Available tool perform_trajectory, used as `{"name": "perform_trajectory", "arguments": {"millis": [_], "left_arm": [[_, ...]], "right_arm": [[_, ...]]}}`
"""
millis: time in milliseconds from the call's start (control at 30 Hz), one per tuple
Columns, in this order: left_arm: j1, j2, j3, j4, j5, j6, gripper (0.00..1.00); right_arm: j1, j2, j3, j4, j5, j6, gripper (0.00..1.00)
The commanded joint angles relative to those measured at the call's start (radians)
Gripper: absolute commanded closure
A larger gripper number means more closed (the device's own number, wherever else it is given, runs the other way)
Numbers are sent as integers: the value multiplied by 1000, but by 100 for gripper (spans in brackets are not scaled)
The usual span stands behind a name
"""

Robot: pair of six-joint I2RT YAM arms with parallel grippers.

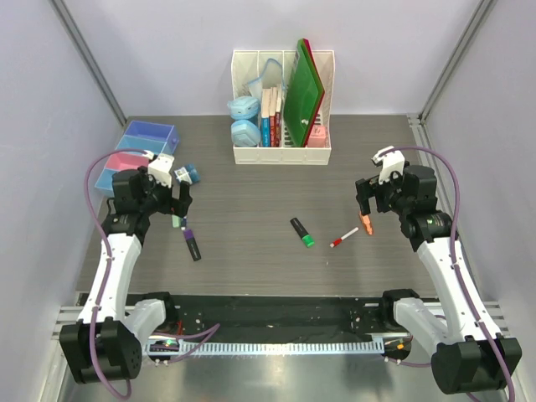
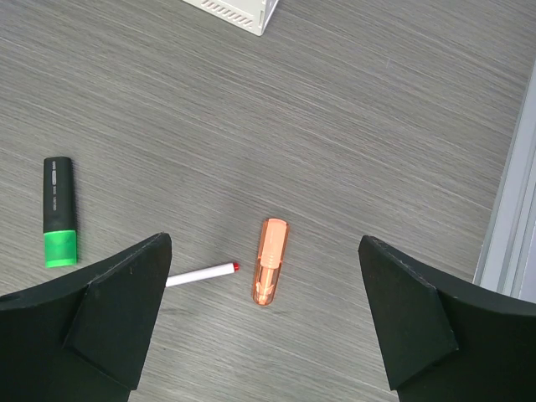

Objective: Sort the stationery into containers
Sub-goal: Pick up the stationery from the center of the board.

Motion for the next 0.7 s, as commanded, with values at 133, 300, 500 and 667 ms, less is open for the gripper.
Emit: {"name": "perform_trajectory", "arguments": {"millis": [133,300,500,667], "left_arm": [[1,51,33,9,29,15,0],[1,106,79,-30,78,173,0],[0,298,253,-128,104,404,0],[-1,514,444,-203,103,555,1]], "right_arm": [[-3,-23,-2,35,-7,-10,0],[-3,-23,-7,33,-21,-25,0],[-3,-9,-8,26,-35,-48,0],[-3,19,-4,20,-39,-60,0]]}}
